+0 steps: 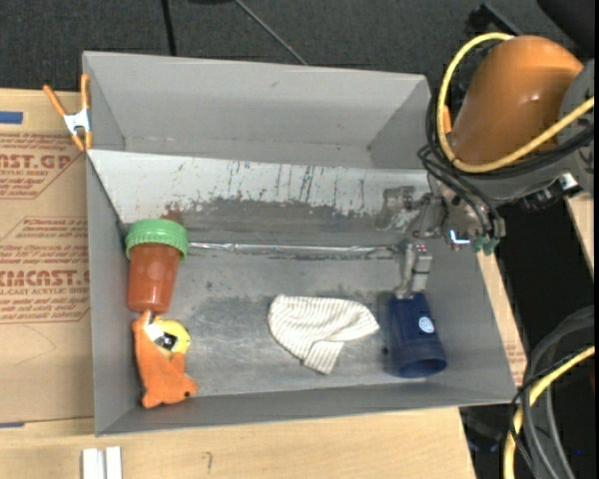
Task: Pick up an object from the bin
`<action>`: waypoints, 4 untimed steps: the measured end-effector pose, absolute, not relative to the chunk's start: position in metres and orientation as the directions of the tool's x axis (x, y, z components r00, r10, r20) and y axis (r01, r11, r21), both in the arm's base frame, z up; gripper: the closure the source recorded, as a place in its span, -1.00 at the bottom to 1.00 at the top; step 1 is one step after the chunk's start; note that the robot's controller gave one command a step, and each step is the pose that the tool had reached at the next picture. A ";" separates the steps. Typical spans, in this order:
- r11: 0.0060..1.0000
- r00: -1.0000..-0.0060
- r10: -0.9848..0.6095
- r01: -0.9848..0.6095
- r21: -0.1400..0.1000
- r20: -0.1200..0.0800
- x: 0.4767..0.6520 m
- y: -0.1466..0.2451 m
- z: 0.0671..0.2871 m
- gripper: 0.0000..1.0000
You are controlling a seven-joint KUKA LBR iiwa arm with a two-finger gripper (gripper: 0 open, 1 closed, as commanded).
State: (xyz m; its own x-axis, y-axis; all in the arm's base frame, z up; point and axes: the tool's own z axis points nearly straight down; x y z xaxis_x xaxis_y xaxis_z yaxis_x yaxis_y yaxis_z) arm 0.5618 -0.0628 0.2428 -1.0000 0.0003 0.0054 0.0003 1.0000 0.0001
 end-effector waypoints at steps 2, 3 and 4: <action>1.000 -1.000 -0.002 -0.002 -0.001 -0.008 0.555 -0.037 0.194 -1.00; 0.990 -0.990 -0.140 -0.140 -0.001 -0.005 0.545 0.017 0.131 -1.00; 1.000 -1.000 -0.004 -0.004 0.000 0.000 0.515 -0.020 0.080 1.00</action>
Offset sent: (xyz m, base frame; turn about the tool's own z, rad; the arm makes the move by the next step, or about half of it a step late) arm -0.0292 0.0839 -0.1680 -0.0097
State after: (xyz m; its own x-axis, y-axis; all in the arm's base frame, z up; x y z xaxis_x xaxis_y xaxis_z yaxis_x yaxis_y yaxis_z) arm 0.5147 -0.0198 0.0803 -1.0000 -0.0045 0.0004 -0.0045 1.0000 -0.0001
